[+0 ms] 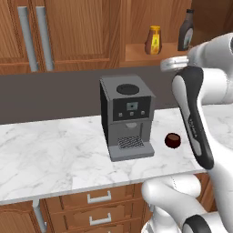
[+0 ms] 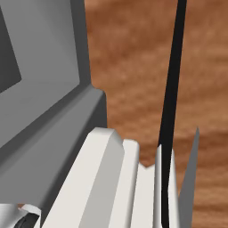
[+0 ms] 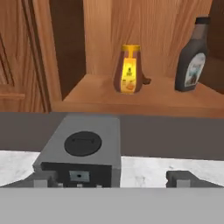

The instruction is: Pick the syrup bottle and honey bottle from the cabinet and place them next to the mug.

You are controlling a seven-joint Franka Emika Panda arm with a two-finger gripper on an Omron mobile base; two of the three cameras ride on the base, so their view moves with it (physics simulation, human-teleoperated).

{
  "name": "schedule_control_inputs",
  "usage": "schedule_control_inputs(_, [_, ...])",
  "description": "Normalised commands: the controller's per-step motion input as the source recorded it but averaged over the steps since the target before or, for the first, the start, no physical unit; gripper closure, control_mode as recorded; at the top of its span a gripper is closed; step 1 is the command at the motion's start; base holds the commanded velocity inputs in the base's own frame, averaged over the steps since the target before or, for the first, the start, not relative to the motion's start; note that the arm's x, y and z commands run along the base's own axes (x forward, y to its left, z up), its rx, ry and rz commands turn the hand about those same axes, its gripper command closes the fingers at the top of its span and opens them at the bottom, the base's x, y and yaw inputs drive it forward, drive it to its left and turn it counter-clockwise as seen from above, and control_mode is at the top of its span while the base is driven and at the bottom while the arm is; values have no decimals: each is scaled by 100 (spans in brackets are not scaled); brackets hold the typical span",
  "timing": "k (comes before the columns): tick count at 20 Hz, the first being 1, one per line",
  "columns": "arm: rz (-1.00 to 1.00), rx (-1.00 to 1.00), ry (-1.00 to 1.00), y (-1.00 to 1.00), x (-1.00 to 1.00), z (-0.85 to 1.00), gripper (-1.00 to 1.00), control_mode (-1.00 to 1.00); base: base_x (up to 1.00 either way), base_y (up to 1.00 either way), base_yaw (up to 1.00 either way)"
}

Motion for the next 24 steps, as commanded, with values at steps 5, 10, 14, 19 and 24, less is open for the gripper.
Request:
schedule_control_inputs(5, [0, -3, -50, -1, -29, 80, -100, -100, 0, 0, 0])
schedule_control_inputs(10, [0, 0, 0, 0, 1, -1, -100, -100, 0, 0, 0])
schedule_control_inputs(14, [0, -4, -2, -1, 62, -4, -100, -100, 0, 0, 0])
schedule_control_inputs(19, [0, -2, -7, -3, 62, 0, -100, -100, 0, 0, 0])
schedule_control_inputs(24, [0, 0, -8, -2, 36, 0, -100, -100, 0, 0, 0])
